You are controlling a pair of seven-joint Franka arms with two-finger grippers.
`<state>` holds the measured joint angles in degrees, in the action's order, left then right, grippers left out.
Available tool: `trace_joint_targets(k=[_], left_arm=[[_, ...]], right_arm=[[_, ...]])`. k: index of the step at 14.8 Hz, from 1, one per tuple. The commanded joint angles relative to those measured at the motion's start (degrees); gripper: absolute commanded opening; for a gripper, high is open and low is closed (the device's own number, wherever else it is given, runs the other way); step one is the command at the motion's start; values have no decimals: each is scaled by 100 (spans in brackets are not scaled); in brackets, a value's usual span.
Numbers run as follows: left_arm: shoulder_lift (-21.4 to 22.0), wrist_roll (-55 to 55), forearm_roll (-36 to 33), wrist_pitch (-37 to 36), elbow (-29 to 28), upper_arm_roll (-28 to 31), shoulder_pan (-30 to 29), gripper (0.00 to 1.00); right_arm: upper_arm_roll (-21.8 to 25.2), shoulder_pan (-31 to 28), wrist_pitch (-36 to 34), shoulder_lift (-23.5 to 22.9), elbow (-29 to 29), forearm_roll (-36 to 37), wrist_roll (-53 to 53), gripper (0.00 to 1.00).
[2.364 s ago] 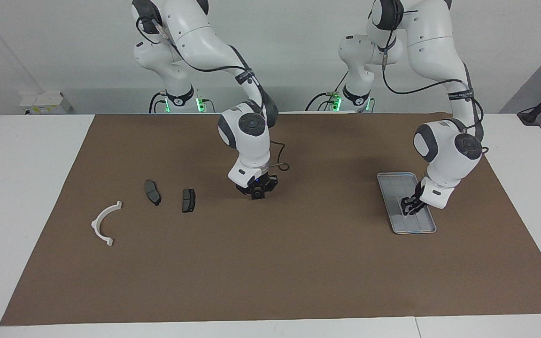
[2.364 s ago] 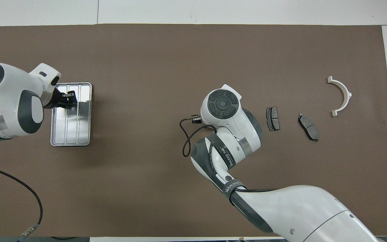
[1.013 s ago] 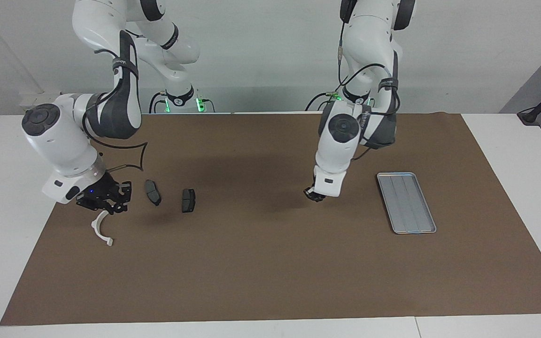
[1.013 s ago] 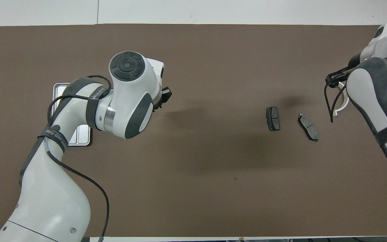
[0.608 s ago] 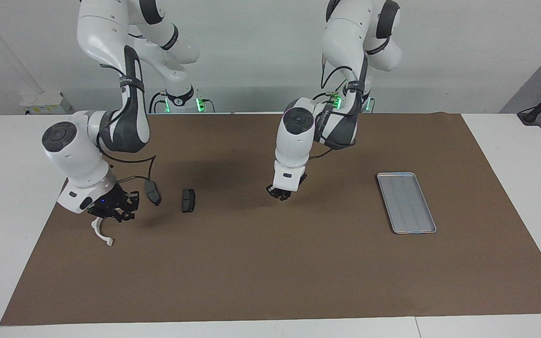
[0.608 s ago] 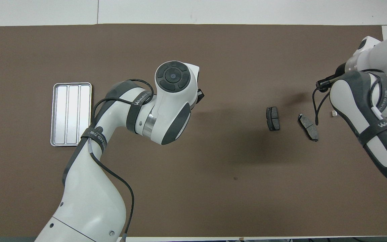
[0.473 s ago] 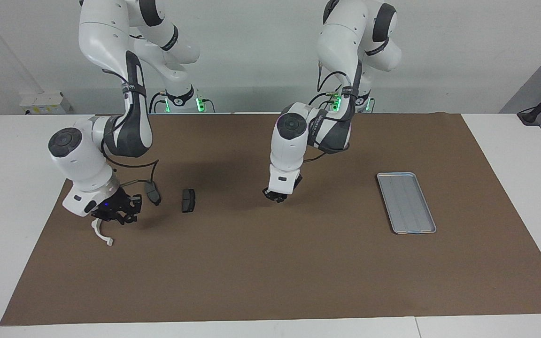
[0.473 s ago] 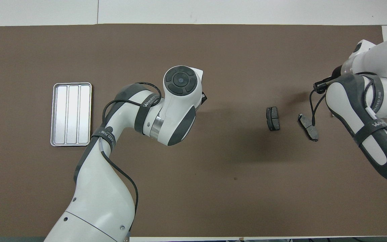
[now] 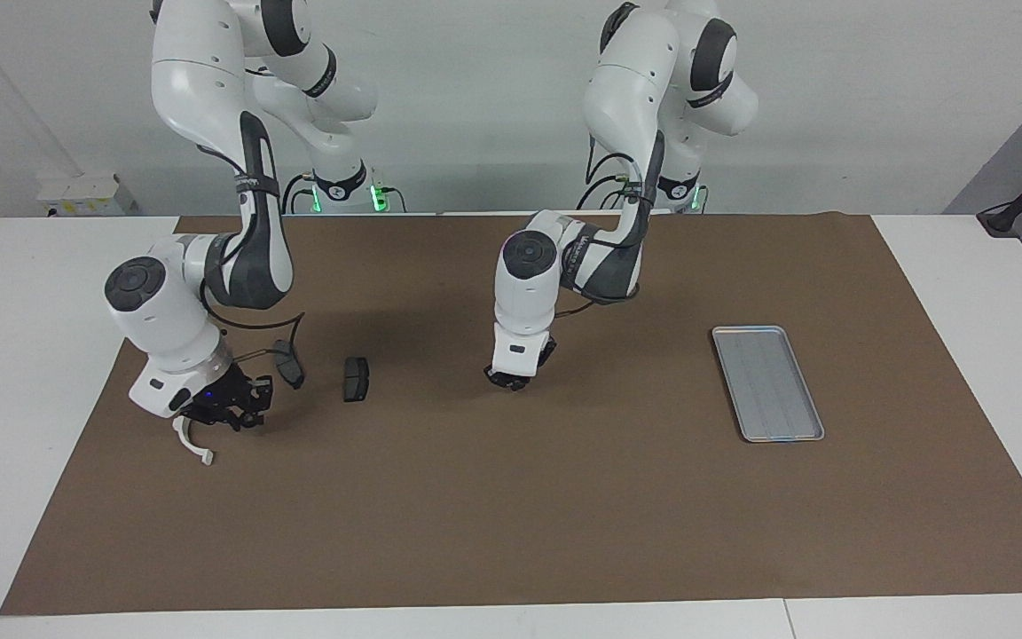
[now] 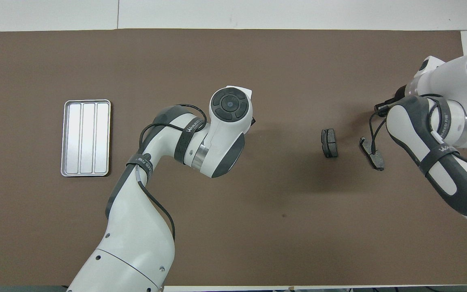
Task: Place bearing gear from tray to pile
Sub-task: 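Carry the second bearing to center with the left gripper while the right withdraws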
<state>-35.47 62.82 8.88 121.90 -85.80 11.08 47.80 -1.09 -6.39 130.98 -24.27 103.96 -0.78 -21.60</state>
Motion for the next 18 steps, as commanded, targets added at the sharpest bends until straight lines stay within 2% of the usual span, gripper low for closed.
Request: trace_joint_targets(k=[1, 10, 11, 13, 14, 15, 16, 17, 18], left_arm=[[-48, 194, 79, 254, -86, 78, 80, 6], [-30, 204, 79, 466, -271, 70, 89, 12], [-30, 213, 71, 483, -288, 70, 89, 12], [-30, 213, 79, 527, -324, 70, 89, 14], [-30, 222, 79, 545, -341, 70, 89, 26], [-21, 256, 79, 545, -341, 70, 89, 49], [-21, 300, 71, 519, -333, 78, 89, 87], [-21, 309, 79, 466, -315, 96, 89, 100], [-21, 310, 79, 396, -289, 113, 80, 100]], right_arm=[[-76, -90, 173, -43, 81, -54, -161, 0], [-84, -64, 306, -131, 169, -54, -125, 0], [-84, -55, 279, -122, 160, -54, -134, 10], [-84, -3, 183, -35, 142, -54, -90, 77], [-93, 6, 61, 35, 116, -54, -73, 88], [-111, 6, -106, 114, 81, -63, 32, 91], [-137, 32, -177, 202, 72, -63, 207, 91], [-129, 111, -178, 273, 72, -63, 287, 91], [-128, 138, -187, 317, 72, -63, 305, 91]])
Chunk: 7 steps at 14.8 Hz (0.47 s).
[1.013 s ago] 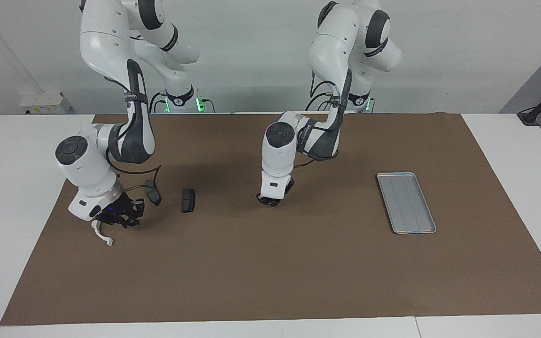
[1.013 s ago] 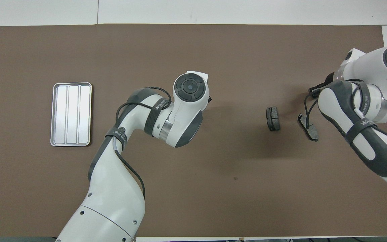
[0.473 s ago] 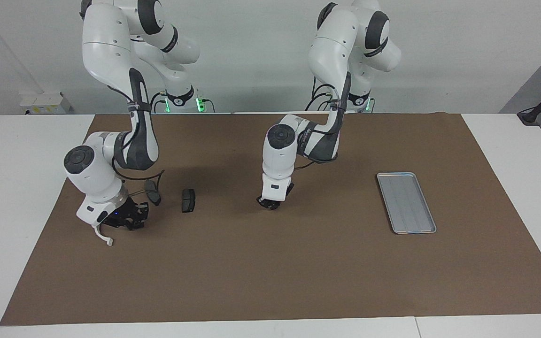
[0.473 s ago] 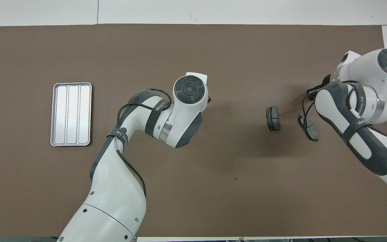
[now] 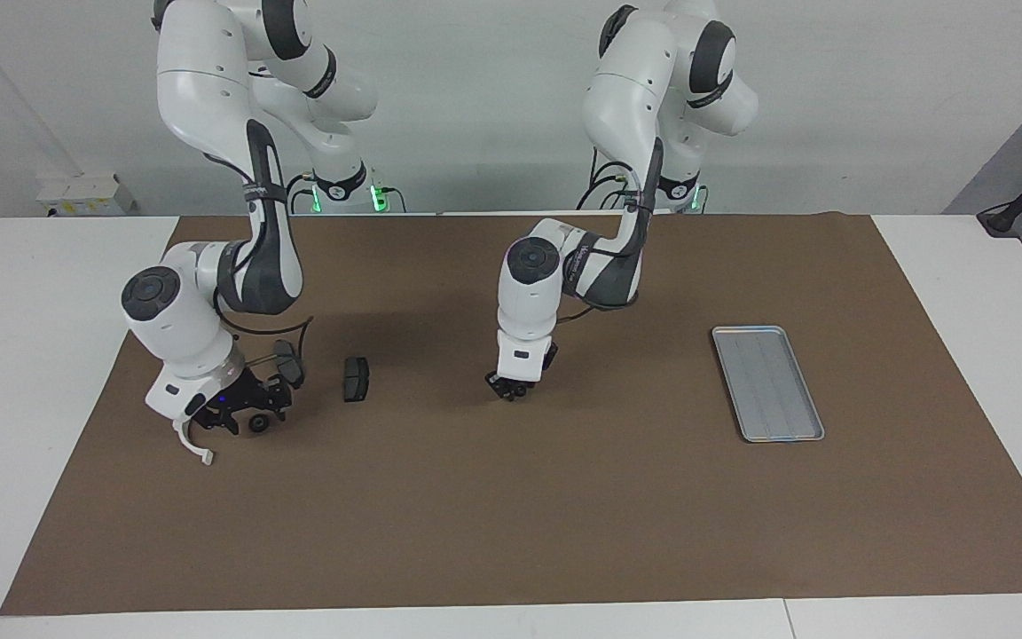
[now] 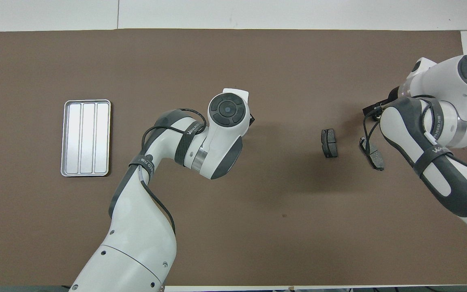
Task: Place bearing gear from tray to pile
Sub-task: 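Carry the second bearing to center with the left gripper while the right withdraws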
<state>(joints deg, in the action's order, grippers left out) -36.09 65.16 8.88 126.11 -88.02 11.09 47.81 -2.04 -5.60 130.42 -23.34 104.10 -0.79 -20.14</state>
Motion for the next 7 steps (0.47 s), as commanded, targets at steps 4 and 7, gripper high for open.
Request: trace_joint_targets(k=[4, 7], left_arm=[[566, 41, 53, -550, -102, 139, -270, 100], [927, -125, 26, -973, -102, 147, -728, 100]], right_arm=[[-51, 260, -122, 243, 31, -62, 352, 91], [-121, 331, -175, 278, 31, -88, 719, 91]])
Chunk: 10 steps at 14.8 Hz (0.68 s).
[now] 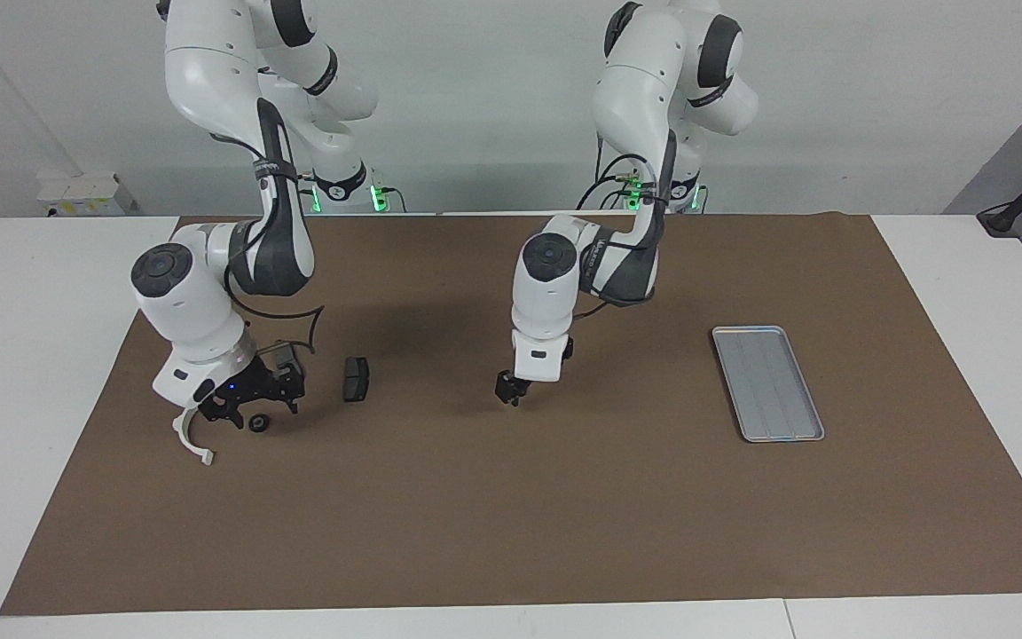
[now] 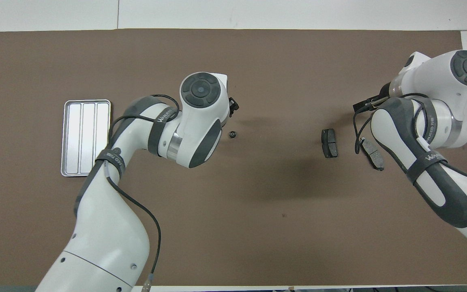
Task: Place bearing gear from tray to pile
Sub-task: 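Carry the second bearing to center with the left gripper while the right withdraws, then grasp the center bearing with the right gripper while the left gripper withdraws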
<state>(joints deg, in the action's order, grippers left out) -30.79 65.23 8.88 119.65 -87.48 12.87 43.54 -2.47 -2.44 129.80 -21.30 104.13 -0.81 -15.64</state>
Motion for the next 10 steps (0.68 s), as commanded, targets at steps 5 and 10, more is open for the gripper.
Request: trace_joint_targets(k=[5, 10], left_arm=[[1398, -1930, 18, -1469, -164, 251, -1521, 100], [1962, -3690, 9, -2471, -156, 260, -2542, 100]], right_arm=[[-298, 971, -429, 118, -331, 125, 2536, 90], [-290, 2096, -850, -101, -840, 343, 4206, 89]])
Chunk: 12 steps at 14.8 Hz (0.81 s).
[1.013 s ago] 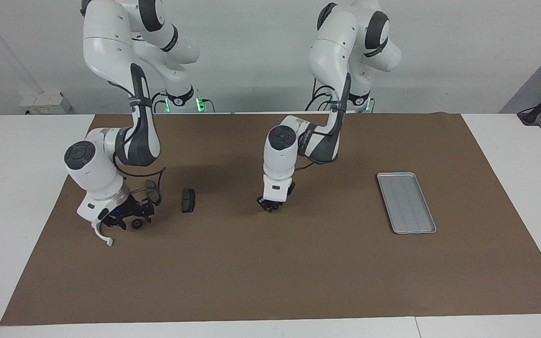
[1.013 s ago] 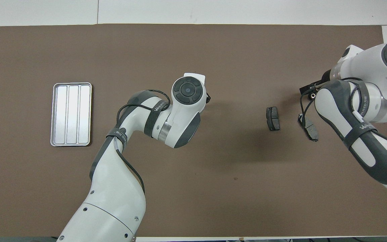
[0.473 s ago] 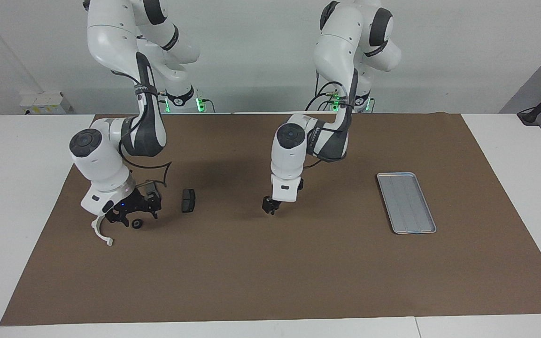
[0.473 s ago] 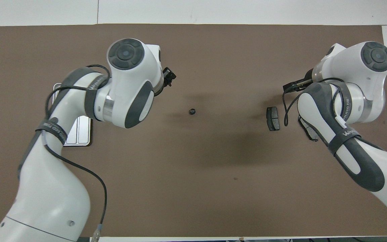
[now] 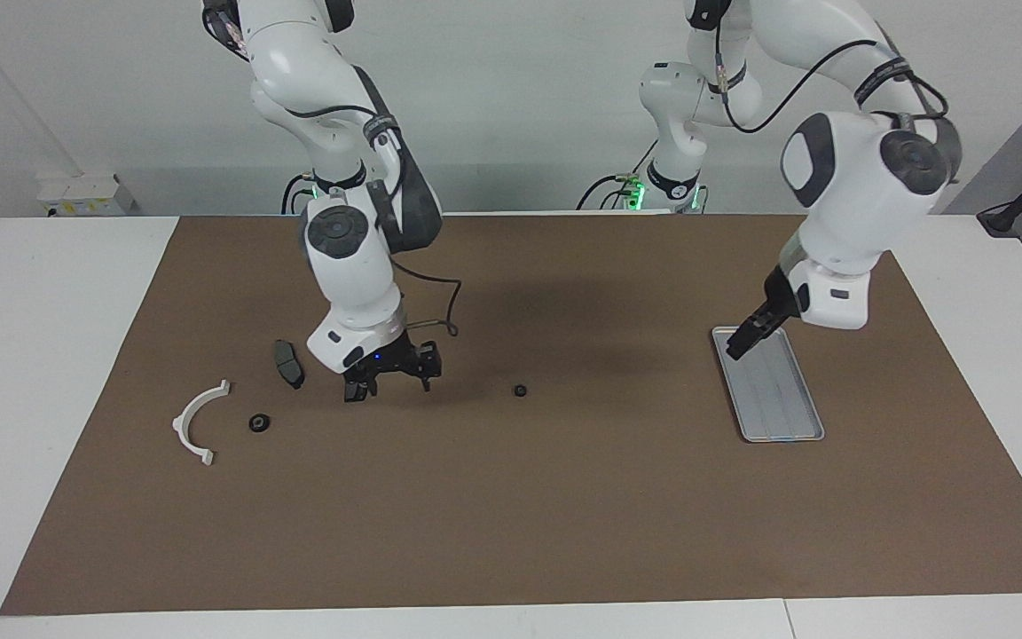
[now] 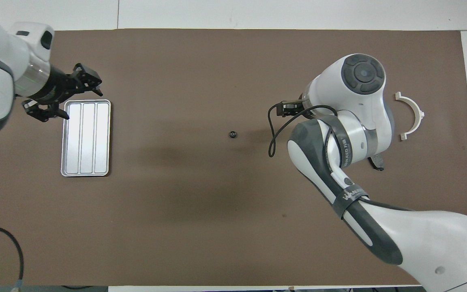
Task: Place bearing gear from tray to pile
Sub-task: 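Grasp the center bearing with the right gripper while the left gripper withdraws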
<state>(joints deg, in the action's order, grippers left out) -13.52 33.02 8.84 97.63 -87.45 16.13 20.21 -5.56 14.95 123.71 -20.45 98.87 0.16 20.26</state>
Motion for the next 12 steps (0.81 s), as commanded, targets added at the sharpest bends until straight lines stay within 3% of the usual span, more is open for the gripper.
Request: trace_joint_targets(k=[1, 3, 6, 9, 12], left_arm=[[314, -689, 4, -436, -167, -49, -306, 100], [586, -1129, -180, -727, -237, -22, -482, 100], [1323, -1604, -216, -728, -921, -31, -771, 100], [1502, -1974, -286, -745, -1072, -101, -930, 100], [1712, -2449, -453, -745, -1423, -924, -1623, 100]], right_arm=[[3, 516, -390, -344, -568, 404, 906, 89], [3, 771, -427, -634, -877, 485, 1329, 88], [3, 1019, -330, -986, -1062, 476, 1506, 88], [-6, 1027, -198, -1215, -1229, 450, 1515, 88], [-6, 1238, -189, -1356, -1308, 449, 1743, 88]])
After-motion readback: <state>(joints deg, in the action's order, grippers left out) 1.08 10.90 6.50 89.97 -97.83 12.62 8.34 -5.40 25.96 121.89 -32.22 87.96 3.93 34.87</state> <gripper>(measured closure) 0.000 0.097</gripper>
